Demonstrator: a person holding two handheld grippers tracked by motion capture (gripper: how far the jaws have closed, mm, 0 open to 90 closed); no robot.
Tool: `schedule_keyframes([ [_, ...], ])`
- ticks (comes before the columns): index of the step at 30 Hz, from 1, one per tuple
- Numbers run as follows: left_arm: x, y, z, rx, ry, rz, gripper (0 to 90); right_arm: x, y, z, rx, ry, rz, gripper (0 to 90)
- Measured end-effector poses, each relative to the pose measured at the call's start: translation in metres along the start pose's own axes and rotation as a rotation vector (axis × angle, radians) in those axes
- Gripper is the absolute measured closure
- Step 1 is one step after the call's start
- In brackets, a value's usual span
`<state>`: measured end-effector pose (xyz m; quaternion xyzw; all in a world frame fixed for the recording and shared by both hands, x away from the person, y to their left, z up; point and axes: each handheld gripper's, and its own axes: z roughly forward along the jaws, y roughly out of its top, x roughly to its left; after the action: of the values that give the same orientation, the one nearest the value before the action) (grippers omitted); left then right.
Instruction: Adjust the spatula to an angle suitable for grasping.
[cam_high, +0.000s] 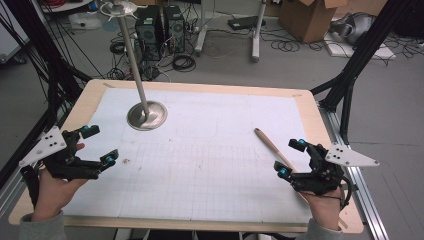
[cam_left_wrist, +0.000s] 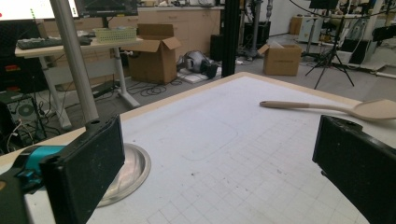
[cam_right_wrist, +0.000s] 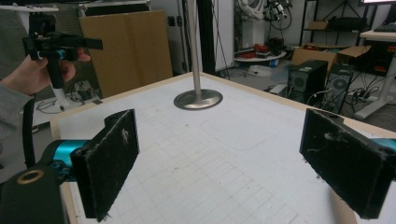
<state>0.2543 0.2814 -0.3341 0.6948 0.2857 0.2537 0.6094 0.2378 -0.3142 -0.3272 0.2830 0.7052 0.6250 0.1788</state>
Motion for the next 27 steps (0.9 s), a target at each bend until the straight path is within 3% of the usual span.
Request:
schedule_keyframes([
  [20,0.003,-0.004,0.005,0.020,-0.013,-0.019,2.8,-0.004,-0.002,0.001,0.037,-0.034,0.003,10.8],
  [22,0.002,-0.004,0.005,0.018,-0.011,-0.019,2.7,-0.008,-0.002,-0.001,0.080,-0.039,0.001,10.8],
  [27,0.003,-0.003,0.002,0.015,-0.005,-0.020,2.8,-0.018,0.001,-0.003,0.121,-0.048,0.000,10.8],
])
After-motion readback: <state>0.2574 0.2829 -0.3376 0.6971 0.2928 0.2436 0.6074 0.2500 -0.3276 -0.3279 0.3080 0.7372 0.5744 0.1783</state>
